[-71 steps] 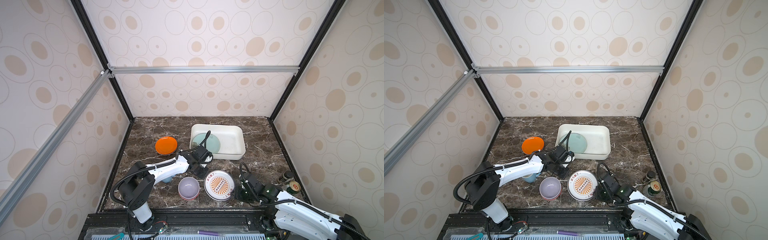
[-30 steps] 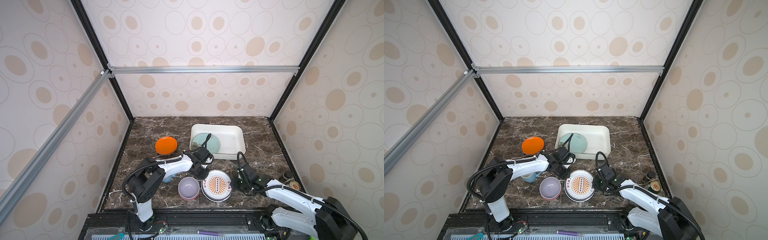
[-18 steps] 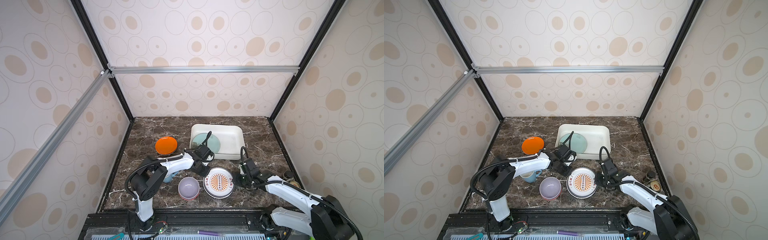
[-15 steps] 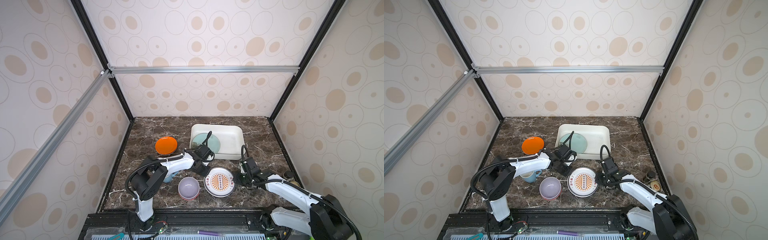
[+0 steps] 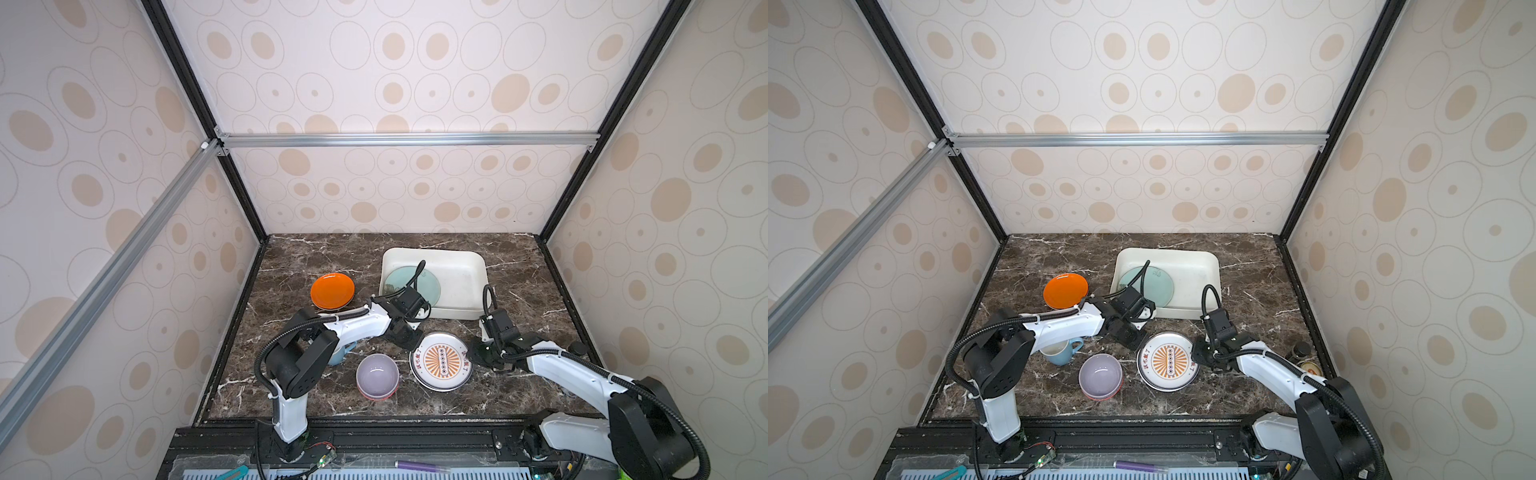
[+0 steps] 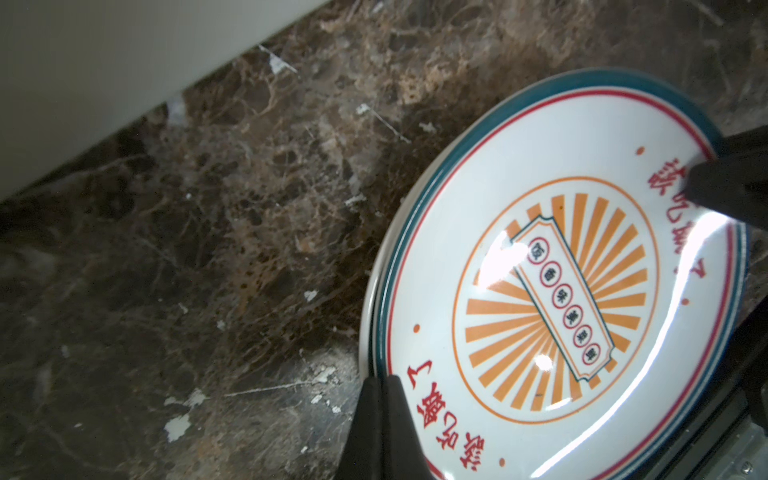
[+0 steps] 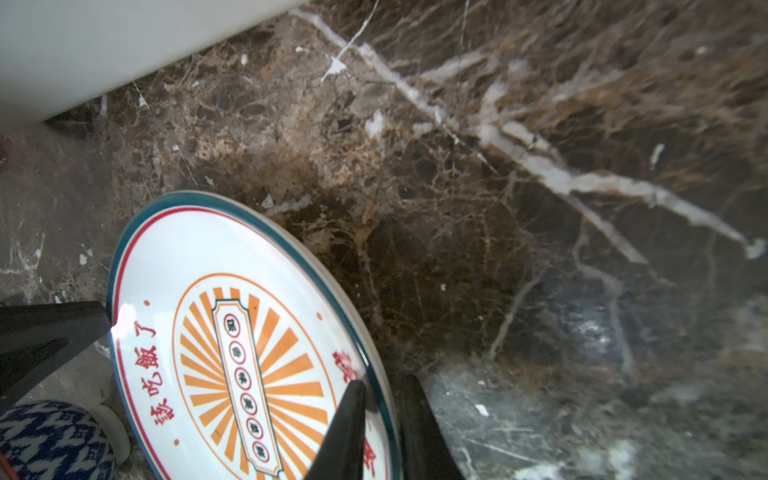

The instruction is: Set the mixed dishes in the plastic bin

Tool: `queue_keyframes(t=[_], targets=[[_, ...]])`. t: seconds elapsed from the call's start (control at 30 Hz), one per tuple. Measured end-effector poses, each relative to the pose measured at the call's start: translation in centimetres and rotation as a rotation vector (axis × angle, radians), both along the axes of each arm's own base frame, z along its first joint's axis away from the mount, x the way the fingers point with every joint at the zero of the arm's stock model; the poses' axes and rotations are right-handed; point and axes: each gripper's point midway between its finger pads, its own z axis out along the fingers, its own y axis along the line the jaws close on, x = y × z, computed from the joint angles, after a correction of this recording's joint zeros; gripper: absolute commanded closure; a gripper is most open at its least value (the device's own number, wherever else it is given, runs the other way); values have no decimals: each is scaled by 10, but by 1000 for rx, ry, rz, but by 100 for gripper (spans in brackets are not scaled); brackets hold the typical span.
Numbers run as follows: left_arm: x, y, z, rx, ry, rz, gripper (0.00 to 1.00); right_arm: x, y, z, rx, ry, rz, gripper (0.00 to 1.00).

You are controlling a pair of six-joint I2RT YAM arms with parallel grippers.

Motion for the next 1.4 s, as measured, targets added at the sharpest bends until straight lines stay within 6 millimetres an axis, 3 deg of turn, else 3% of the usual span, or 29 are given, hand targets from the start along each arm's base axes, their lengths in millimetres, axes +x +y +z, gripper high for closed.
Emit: queue_keyframes(t=[0.47,0.67,0.87,1.4], targets=[[1,-10,-4,-22,22,-11,100,6,-5,7,17,-7,-12,79],[4,-11,-5,-19,20,-8,100,4,-4,11,65,-17,-15,84],[10,-10,-10,-3,14,6,100,10,3,33,136,-76,0,100],[9,-13,-11,-7,11,-2,100,11,3,47,144,-93,4,100]])
